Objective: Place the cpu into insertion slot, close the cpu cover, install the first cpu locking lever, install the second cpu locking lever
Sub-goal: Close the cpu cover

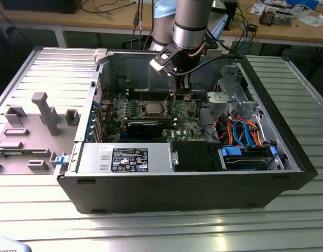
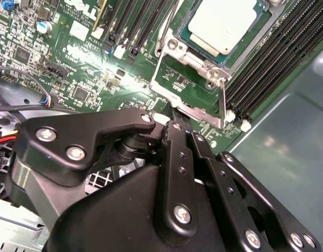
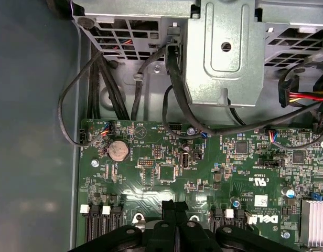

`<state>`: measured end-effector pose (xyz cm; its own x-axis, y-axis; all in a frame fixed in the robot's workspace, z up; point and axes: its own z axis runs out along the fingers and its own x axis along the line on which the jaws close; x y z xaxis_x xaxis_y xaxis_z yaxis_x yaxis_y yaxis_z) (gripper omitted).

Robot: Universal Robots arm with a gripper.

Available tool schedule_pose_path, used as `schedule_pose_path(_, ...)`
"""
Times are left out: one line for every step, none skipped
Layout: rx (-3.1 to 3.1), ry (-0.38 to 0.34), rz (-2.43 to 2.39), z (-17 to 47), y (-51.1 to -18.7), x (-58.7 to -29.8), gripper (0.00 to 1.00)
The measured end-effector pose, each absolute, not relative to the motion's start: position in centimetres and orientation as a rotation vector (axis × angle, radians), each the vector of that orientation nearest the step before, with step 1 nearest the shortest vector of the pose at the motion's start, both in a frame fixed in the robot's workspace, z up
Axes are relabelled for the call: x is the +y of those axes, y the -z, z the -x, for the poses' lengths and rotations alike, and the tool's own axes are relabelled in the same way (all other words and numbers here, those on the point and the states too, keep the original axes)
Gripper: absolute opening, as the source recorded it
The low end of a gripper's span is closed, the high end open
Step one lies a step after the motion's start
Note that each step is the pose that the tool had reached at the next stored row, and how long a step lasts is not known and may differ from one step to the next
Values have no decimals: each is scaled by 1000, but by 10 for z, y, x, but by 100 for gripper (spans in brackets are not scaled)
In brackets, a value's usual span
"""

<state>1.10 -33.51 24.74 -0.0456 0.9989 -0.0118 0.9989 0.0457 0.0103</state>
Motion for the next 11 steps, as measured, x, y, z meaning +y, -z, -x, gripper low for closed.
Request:
schedule_pose_path(2260, 1, -2159, -8, -247, -335, 11)
schedule_pose_path(2260, 1, -2159, -6, -247, -335, 11)
schedule_pose_path(2260, 1, -2159, -5, -247, -335, 11)
schedule_pose_path(2260, 1, -2159, -4, -247, -335, 11)
schedule_pose_path(2260, 1, -2159, -3, -247, -335, 11)
schedule_pose_path(2260, 1, -2159, -3, -247, -335, 11)
schedule_pose_path(2260, 1, -2159, -3, -247, -335, 11)
schedule_pose_path(2260, 1, -2159, -3, -247, -335, 11)
schedule_pose_path(2260, 1, -2159, -2, -247, -335, 11)
schedule_pose_path(2260, 1, -2159, -2, -247, -335, 11)
schedule_pose_path(2260, 1, -2159, -1, -247, -335, 11)
